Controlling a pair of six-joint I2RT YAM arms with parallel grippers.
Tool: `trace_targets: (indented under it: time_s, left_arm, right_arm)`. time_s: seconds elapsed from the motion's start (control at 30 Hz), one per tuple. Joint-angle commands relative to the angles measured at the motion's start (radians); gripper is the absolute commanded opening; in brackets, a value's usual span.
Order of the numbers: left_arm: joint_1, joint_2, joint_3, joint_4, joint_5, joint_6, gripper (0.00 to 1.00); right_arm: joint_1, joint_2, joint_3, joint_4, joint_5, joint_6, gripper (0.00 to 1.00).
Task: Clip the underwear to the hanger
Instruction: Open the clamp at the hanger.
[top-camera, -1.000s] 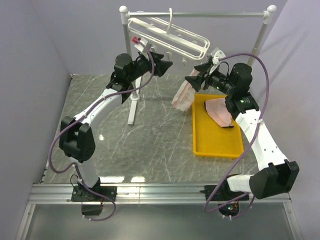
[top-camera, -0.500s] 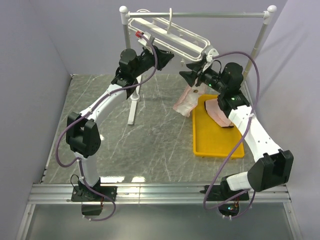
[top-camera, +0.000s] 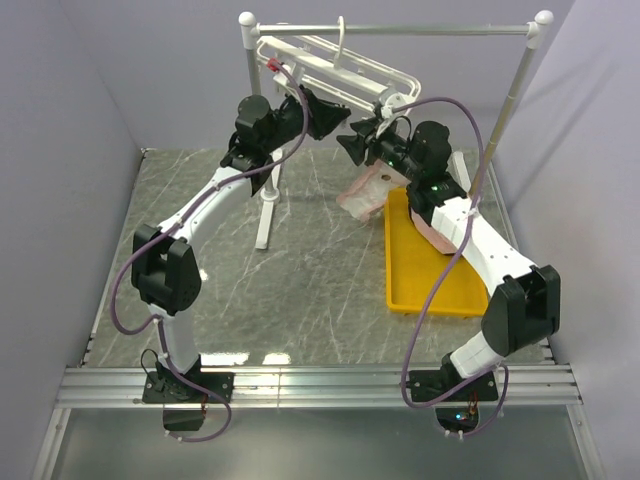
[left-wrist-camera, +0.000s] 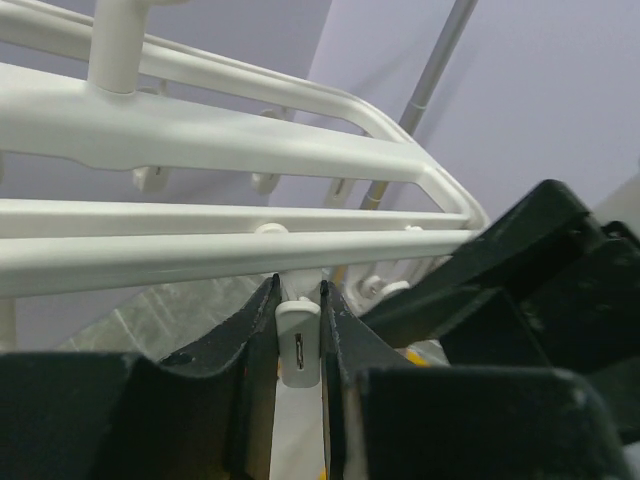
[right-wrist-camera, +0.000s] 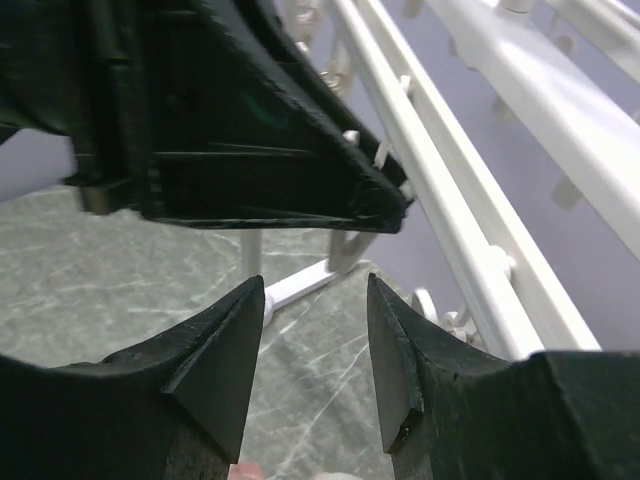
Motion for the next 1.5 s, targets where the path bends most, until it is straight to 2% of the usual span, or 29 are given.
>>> trace_targets:
  time_s: [0.0,0.1,0.37,0.47,0.6,0.73,0.83,1.13,1.33,1.47]
  left_arm:
    - [0.018,-0.016,0.026,0.072,0.068,-0.105,0.00]
    - [0.019,-0.022,0.018,0.049,0.025,-0.111,0.00]
    - [0.018,-0.028,-0.014,0.076,0.027,-0.137,0.02]
    - [0.018,-0.025,-0.040,0.147,0.077,-0.185,0.03]
    - [0.038,-0.005,-0.061,0.262,0.166,-0.280,0.01]
    - [0.048,0.022,-0.037,0.291,0.215,-0.326,0.00]
    - [0.045,0.012,-0.043,0.270,0.177,-0.318,0.00]
    - [0.024,-0.016,-0.011,0.070,-0.002,-0.239,0.00]
    - [0.001,-0.025,0.017,-0.023,-0.142,-0.263,0.03]
    - [-0.010,-0.016,0.049,-0.086,-0.182,-0.310,0.03]
  right_arm:
    - [0.004,0.022,0.074,0.075,0.067,0.003,0.53]
    - [0.006,0.019,0.064,0.100,0.104,0.008,0.52]
    - [0.007,0.025,0.084,0.097,0.038,0.027,0.51]
    - [0.007,0.034,0.094,0.107,0.027,0.035,0.49]
    - [0.007,0.042,0.104,0.095,0.010,0.021,0.47]
    - [0.006,0.039,0.104,0.086,-0.004,0.001,0.46]
    - [0.006,0.045,0.110,0.069,0.013,-0.026,0.45]
    - [0.035,0.045,0.107,0.055,0.094,-0.138,0.43]
    - [0.066,0.045,0.094,0.054,0.137,-0.183,0.45]
    - [0.101,0.039,0.070,0.060,0.212,-0.317,0.45]
